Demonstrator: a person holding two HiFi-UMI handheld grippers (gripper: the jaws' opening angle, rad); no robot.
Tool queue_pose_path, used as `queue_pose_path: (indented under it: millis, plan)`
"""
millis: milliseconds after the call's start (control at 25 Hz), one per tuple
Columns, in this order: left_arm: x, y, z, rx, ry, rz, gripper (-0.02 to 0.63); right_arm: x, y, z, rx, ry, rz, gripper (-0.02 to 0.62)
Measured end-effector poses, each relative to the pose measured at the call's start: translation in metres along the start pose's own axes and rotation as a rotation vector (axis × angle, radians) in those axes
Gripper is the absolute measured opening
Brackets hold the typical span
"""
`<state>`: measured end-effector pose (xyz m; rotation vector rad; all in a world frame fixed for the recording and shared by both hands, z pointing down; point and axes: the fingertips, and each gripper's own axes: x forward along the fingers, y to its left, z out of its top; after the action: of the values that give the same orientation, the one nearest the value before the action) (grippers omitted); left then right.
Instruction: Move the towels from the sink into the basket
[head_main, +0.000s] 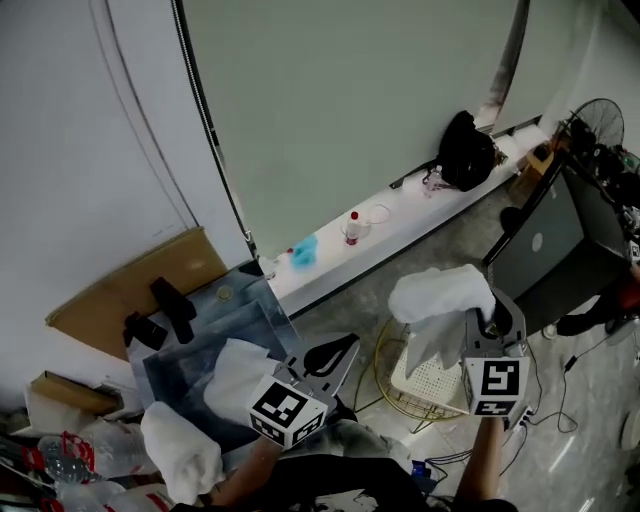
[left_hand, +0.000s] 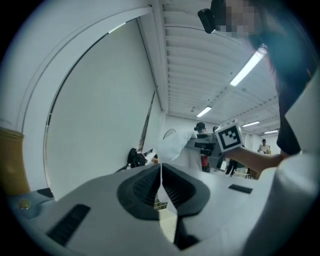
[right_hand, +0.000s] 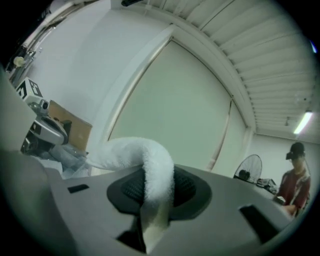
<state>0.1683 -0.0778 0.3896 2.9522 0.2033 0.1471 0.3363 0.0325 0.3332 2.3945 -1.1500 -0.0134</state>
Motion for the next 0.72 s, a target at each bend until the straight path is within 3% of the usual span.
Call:
queue_pose_path:
  millis: [320, 520, 720]
  plan:
    - [0.059, -0.040, -0.010, 0.009, 0.049, -0.121, 0.014, -0.011, -0.039, -0.167, 0.098, 0.313, -0.081, 0.086]
    - [0.084, -0.050, -0.020, 0.012, 0.087, -0.139, 0.014, -0.007, -0.028, -0.276, 0.174, 0.524, -0.057, 0.086]
    - [0.098, -0.048, -0.025, 0.012, 0.114, -0.106, 0.014, 0.001, -0.004, -0.371, 0.291, 0.706, 0.017, 0.089]
